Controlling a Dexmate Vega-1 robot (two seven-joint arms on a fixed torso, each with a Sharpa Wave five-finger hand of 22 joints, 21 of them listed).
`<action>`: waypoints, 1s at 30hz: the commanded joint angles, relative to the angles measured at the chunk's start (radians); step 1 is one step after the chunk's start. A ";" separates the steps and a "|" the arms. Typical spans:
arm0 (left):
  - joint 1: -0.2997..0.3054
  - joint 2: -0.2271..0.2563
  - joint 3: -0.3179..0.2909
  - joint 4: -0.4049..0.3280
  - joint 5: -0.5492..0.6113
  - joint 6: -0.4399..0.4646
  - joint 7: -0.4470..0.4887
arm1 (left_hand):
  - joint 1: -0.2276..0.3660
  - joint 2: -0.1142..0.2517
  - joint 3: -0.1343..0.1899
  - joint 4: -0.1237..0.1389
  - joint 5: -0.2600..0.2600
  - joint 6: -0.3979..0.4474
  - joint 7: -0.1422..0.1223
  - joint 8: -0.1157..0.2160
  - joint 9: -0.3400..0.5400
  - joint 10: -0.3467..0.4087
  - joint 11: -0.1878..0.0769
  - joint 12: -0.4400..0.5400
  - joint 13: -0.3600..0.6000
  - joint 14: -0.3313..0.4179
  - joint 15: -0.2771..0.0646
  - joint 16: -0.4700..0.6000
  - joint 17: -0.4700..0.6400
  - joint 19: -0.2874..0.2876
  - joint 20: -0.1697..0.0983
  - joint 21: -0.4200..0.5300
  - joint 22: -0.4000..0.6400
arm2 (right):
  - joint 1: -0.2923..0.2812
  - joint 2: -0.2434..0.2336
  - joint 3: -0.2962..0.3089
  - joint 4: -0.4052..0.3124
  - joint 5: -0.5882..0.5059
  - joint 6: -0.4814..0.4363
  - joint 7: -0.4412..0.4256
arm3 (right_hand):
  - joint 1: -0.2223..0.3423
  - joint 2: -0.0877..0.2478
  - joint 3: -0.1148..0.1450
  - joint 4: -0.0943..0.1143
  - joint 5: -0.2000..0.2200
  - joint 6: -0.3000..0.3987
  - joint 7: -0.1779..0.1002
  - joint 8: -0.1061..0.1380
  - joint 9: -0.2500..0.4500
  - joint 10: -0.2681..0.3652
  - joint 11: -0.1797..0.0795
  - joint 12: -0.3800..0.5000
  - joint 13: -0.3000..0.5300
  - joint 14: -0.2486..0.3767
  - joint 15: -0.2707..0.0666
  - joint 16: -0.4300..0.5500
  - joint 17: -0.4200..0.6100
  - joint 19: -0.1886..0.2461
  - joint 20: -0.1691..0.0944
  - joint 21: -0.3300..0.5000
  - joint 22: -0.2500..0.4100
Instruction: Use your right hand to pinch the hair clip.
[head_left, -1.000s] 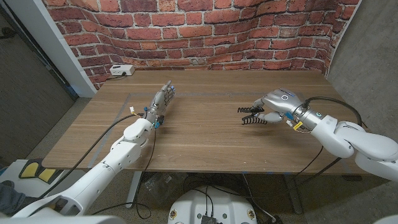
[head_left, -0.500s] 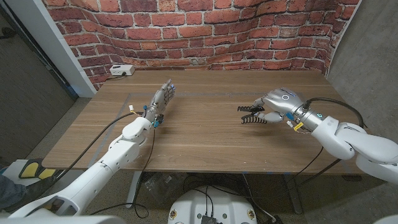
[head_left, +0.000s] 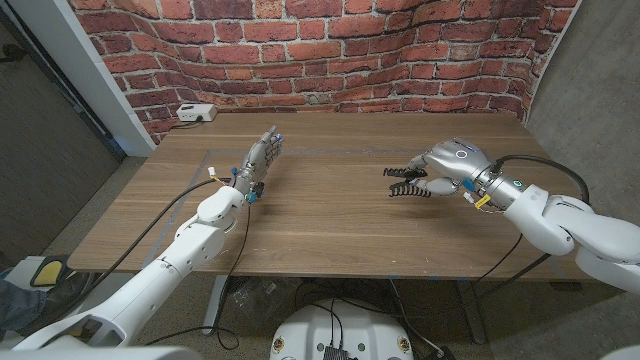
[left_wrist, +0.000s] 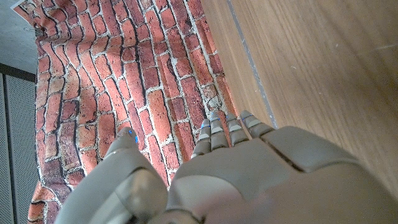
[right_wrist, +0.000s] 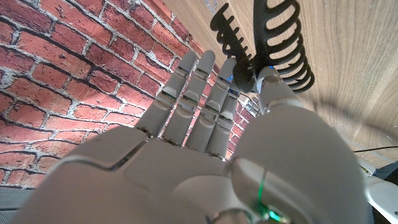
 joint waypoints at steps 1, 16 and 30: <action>0.001 -0.006 0.007 -0.011 0.008 0.005 0.013 | 0.009 0.004 -0.006 0.001 -0.004 0.004 -0.004 0.000 0.004 0.003 -0.006 -0.002 0.001 0.004 -0.006 0.000 0.004 -0.008 -0.001 0.002 0.004 | -0.021 0.018 0.036 0.008 -0.007 0.027 0.009 | 0.022 0.018 0.012 0.007 0.006 0.149 -0.135 0.007 0.002 0.012 -0.003 -0.003 0.003 0.010 -0.069 -0.004 0.001 -0.002 -0.028 0.002 0.003; 0.013 -0.004 0.005 -0.026 0.007 0.011 0.025 | 0.012 0.005 -0.006 0.000 -0.004 0.005 -0.005 0.000 0.004 0.005 -0.005 -0.002 0.001 0.004 -0.007 0.000 0.003 -0.009 0.000 0.002 0.004 | -0.029 0.046 0.044 0.011 -0.042 0.034 0.007 | 0.015 0.007 0.007 0.009 0.003 0.139 -0.137 -0.001 0.000 0.001 -0.010 -0.018 0.003 -0.003 -0.062 -0.016 0.000 -0.009 -0.017 -0.001 0.005; 0.022 0.003 0.001 -0.033 0.008 0.009 0.024 | 0.014 0.006 -0.007 -0.001 -0.005 0.006 -0.005 0.000 0.004 0.004 -0.008 -0.002 0.001 0.005 -0.007 0.000 0.003 -0.013 0.003 0.001 0.005 | -0.022 0.055 0.024 0.000 -0.066 0.009 0.025 | -0.003 -0.022 -0.002 0.014 0.001 0.070 -0.138 -0.041 -0.001 -0.066 -0.014 -0.064 0.004 -0.054 -0.056 -0.032 0.000 -0.031 0.002 -0.009 0.007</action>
